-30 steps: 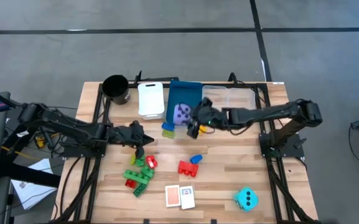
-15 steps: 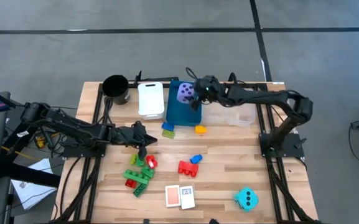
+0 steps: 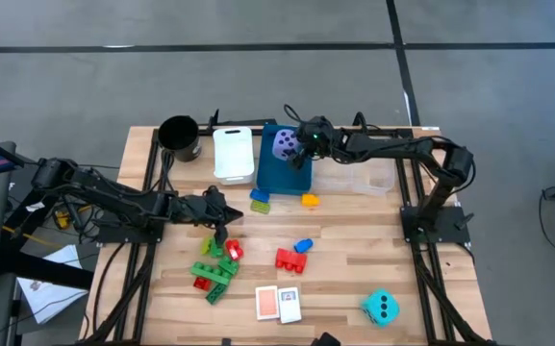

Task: Pick & Place Toys
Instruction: Put the violet dice into the blue bin, then put the blue dice into the blue bin

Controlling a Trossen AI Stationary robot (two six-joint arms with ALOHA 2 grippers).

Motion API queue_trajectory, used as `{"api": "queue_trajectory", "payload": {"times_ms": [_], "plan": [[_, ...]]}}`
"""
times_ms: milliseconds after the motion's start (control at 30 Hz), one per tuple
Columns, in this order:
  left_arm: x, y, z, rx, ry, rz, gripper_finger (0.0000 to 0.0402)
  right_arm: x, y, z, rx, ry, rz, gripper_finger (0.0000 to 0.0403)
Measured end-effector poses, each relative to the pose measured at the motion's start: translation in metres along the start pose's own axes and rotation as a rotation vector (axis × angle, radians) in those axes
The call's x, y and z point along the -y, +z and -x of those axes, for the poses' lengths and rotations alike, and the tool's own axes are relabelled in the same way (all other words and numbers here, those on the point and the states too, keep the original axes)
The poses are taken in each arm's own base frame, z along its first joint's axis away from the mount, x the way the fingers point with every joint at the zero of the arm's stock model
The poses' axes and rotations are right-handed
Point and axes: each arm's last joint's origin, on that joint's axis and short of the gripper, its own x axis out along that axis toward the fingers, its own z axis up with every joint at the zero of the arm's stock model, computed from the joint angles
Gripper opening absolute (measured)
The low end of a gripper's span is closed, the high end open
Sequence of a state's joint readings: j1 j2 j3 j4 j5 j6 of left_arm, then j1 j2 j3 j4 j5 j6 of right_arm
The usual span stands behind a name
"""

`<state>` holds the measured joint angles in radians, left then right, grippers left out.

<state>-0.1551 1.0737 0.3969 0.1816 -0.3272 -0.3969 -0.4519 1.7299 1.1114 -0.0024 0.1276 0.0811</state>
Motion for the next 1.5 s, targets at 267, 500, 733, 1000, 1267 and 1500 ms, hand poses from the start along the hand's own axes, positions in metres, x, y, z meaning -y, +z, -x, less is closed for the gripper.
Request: {"api": "queue_trajectory", "payload": {"times_ms": [267, 500, 733, 1000, 1267, 1500], "plan": [[0.0, 0.0, 0.0, 0.001, 0.002, 0.0, 0.0013, 0.0, 0.001, 0.002, 0.005, 0.001, -0.004, 0.0388], [0.0, 0.0, 0.0, 0.001, 0.004, 0.0, 0.0013, -0.002, 0.005, 0.008, 0.018, 0.002, -0.023, 0.0389], [0.0, 0.001, 0.0, 0.01, -0.001, 0.003, 0.0013, -0.029, 0.029, 0.059, 0.166, -0.052, 0.083, 0.039], [0.005, 0.012, 0.001, 0.118, -0.045, 0.015, 0.0013, -0.101, 0.002, 0.141, 0.123, -0.072, 0.168, 0.0389], [0.016, 0.033, 0.004, 0.33, -0.244, -0.01, 0.0013, -0.163, -0.057, 0.211, 0.124, -0.024, 0.124, 0.0389], [0.04, 0.04, -0.014, 0.403, -0.465, -0.032, 0.0013, -0.188, -0.092, 0.253, 0.11, 0.106, 0.098, 0.0389]]}}
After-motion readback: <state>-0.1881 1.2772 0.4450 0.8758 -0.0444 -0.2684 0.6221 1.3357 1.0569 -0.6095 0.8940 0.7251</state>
